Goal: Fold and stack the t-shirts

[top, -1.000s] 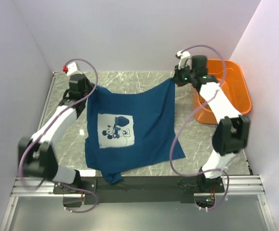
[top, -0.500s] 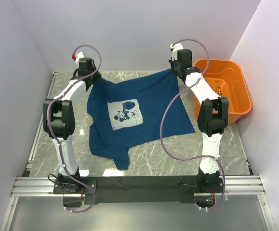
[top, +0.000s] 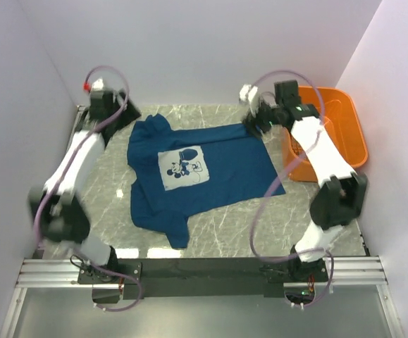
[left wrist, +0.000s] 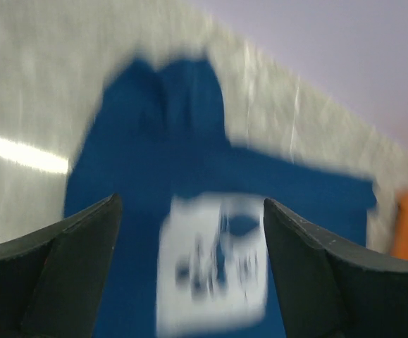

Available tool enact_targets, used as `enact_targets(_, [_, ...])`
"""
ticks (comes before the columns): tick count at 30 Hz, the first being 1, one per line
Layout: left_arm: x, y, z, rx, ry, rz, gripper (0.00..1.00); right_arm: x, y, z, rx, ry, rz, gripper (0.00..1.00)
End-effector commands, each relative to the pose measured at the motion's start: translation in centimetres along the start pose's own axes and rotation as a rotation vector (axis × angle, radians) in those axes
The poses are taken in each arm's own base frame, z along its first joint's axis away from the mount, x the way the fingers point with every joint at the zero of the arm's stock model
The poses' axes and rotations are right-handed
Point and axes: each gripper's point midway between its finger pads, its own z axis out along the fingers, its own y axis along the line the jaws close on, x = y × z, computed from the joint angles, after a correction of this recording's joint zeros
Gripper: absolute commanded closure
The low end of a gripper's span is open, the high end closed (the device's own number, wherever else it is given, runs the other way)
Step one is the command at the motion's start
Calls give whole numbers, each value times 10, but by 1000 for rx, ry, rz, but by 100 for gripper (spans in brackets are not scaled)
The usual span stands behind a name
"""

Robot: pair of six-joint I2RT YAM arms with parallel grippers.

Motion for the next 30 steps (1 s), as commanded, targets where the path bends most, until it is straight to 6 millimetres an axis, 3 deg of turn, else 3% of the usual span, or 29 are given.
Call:
enact_targets(1, [77, 21, -71, 37, 211, -114, 15, 36, 114, -44, -481, -34, -326, 29])
enact_targets(2, [101, 33, -85, 7, 280, -145, 15, 57, 140, -57, -565, 13, -301, 29])
enact_targets(3, [122, 37, -99, 20, 342, -177, 16, 66, 147, -62, -588, 32, -331, 29])
enact_targets(5, [161, 60, -130, -35, 427, -253, 16, 77, 158, -73, -595, 60, -319, 29])
enact_targets(6, [183, 71, -139, -58, 476, -277, 17, 91, 168, -73, -610, 83, -285, 29])
enact_targets(8, [191, 76, -159, -65, 466, -312, 17, 100, 175, -78, -580, 103, -281, 30])
enact_targets(9, [207, 92, -166, -130, 498, -320, 17, 112, 178, -72, -558, 124, -246, 30])
enact_targets(12, [230, 112, -178, -230, 549, -369, 18, 134, 174, -62, -473, 183, -211, 32])
enact_targets(16, [254, 134, -177, -372, 593, -395, 26, 156, 166, -55, -398, 258, -188, 34])
enact_targets(20, [258, 139, -165, -408, 559, -395, 26, 173, 162, -52, -373, 308, -194, 34])
enact_targets(27, [288, 162, -150, -550, 603, -352, 28, 194, 142, -49, -341, 374, -251, 34])
enact_targets(30, [292, 167, -143, -570, 594, -351, 33, 203, 141, -45, -362, 414, -246, 36])
